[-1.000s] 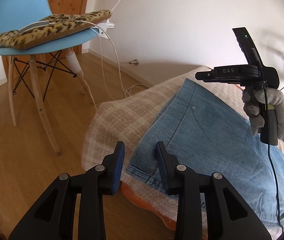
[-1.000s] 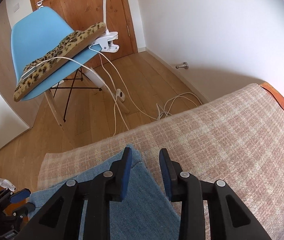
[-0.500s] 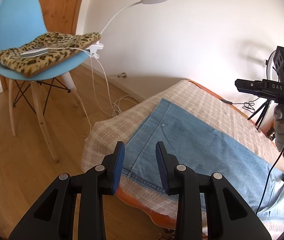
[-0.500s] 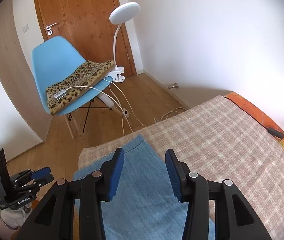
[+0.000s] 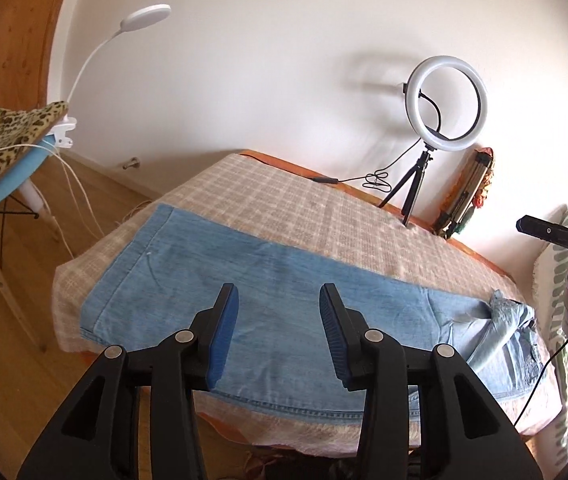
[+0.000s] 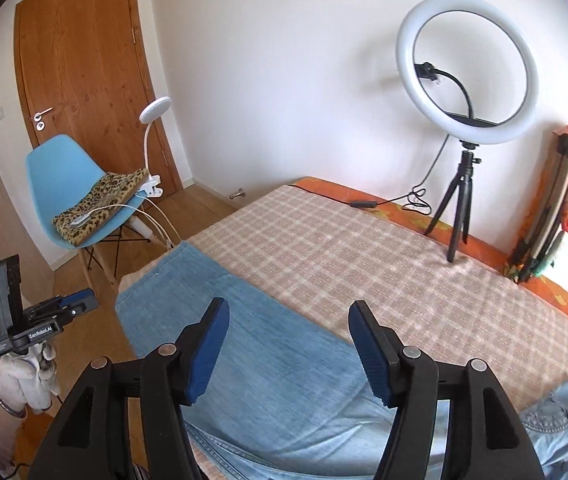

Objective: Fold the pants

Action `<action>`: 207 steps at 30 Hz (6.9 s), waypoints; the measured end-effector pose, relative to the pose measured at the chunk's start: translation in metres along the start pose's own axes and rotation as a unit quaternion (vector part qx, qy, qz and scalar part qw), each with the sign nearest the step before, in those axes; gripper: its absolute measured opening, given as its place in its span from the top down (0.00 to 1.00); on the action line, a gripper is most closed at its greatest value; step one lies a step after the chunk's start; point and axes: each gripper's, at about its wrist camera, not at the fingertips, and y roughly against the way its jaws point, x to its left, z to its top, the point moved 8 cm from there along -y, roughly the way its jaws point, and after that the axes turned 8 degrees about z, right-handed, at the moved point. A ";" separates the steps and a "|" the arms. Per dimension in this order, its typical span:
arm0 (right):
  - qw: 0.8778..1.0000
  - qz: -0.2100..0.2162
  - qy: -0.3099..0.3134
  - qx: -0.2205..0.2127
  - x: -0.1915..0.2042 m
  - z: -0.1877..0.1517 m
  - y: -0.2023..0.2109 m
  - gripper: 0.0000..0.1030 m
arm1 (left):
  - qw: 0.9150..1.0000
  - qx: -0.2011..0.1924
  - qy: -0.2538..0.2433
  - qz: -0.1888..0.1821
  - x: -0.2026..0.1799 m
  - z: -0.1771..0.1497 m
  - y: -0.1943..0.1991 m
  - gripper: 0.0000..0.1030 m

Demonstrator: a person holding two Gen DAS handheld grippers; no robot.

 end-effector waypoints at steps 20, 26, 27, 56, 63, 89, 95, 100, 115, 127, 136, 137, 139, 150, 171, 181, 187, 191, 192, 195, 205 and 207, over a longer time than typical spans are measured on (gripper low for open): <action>0.935 -0.242 -0.259 -0.023 -0.209 -0.258 0.231 0.37 | 0.932 0.188 -0.152 -0.268 -0.317 -0.050 -0.091 0.43; 0.914 -0.266 -0.304 -0.034 -0.236 -0.317 0.262 0.37 | 0.898 0.265 -0.151 -0.316 -0.427 -0.077 -0.129 0.42; 0.913 -0.269 -0.306 -0.035 -0.238 -0.324 0.266 0.37 | 0.897 0.272 -0.143 -0.316 -0.440 -0.080 -0.137 0.42; 0.896 -0.267 -0.347 -0.071 -0.270 -0.371 0.291 0.38 | 0.882 0.286 -0.146 -0.346 -0.534 -0.113 -0.186 0.86; 0.893 -0.259 -0.356 -0.096 -0.273 -0.360 0.304 0.39 | 0.844 0.240 -0.252 -0.409 -0.547 -0.141 -0.109 0.87; 0.936 -0.202 -0.284 -0.051 -0.276 -0.206 0.193 0.37 | 0.831 0.188 -0.382 -0.357 -0.451 -0.162 -0.041 0.78; 0.947 -0.230 -0.225 0.018 -0.259 -0.189 0.148 0.31 | 0.892 0.184 -0.322 -0.258 -0.351 -0.119 -0.083 0.78; 0.935 -0.260 -0.223 0.091 -0.274 -0.200 0.107 0.32 | 0.924 0.193 -0.263 -0.198 -0.264 -0.110 -0.102 0.78; 0.912 -0.275 -0.290 0.091 -0.310 -0.251 0.124 0.97 | 0.949 0.201 -0.184 -0.157 -0.168 -0.119 -0.119 0.78; 0.885 -0.206 -0.410 -0.080 -0.291 -0.346 0.254 0.85 | 0.952 0.197 -0.177 -0.153 -0.166 -0.119 -0.120 0.78; 0.853 -0.177 -0.477 -0.118 -0.321 -0.375 0.253 0.81 | 0.952 0.199 -0.183 -0.142 -0.167 -0.119 -0.120 0.78; 0.856 -0.185 -0.470 -0.107 -0.323 -0.375 0.249 0.89 | 0.952 0.197 -0.186 -0.140 -0.167 -0.119 -0.120 0.78; 0.866 -0.198 -0.446 -0.112 -0.318 -0.368 0.253 0.97 | 0.952 0.192 -0.192 -0.137 -0.167 -0.119 -0.119 0.78; 0.878 -0.261 -0.392 -0.087 -0.346 -0.370 0.297 0.53 | 0.952 0.184 -0.209 -0.125 -0.168 -0.120 -0.119 0.78; 0.930 -0.039 -0.357 -0.081 -0.460 -0.320 0.191 0.31 | 0.954 0.175 -0.221 -0.097 -0.169 -0.119 -0.122 0.78; 0.937 -0.114 -0.320 -0.087 -0.416 -0.299 0.236 0.90 | 0.955 0.172 -0.222 -0.091 -0.171 -0.118 -0.125 0.78; 0.927 -0.196 -0.319 -0.016 -0.430 -0.307 0.214 0.86 | 0.955 0.173 -0.224 -0.088 -0.168 -0.118 -0.122 0.78; 0.916 -0.262 -0.303 0.033 -0.441 -0.309 0.207 0.65 | 0.956 0.166 -0.235 -0.058 -0.152 -0.116 -0.111 0.78; 0.913 -0.278 -0.295 0.039 -0.441 -0.308 0.211 0.65 | 0.957 0.163 -0.233 -0.052 -0.145 -0.115 -0.106 0.78; 0.910 -0.299 -0.286 0.024 -0.431 -0.296 0.228 0.59 | 0.965 0.155 -0.209 -0.044 -0.119 -0.110 -0.091 0.77; 0.959 -0.208 -0.190 -0.015 -0.297 -0.234 0.216 0.59 | 0.986 0.108 -0.128 0.015 -0.018 -0.087 -0.042 0.76; 0.971 -0.168 -0.171 -0.009 -0.260 -0.224 0.194 0.59 | 0.989 0.101 -0.103 0.027 0.005 -0.082 -0.033 0.69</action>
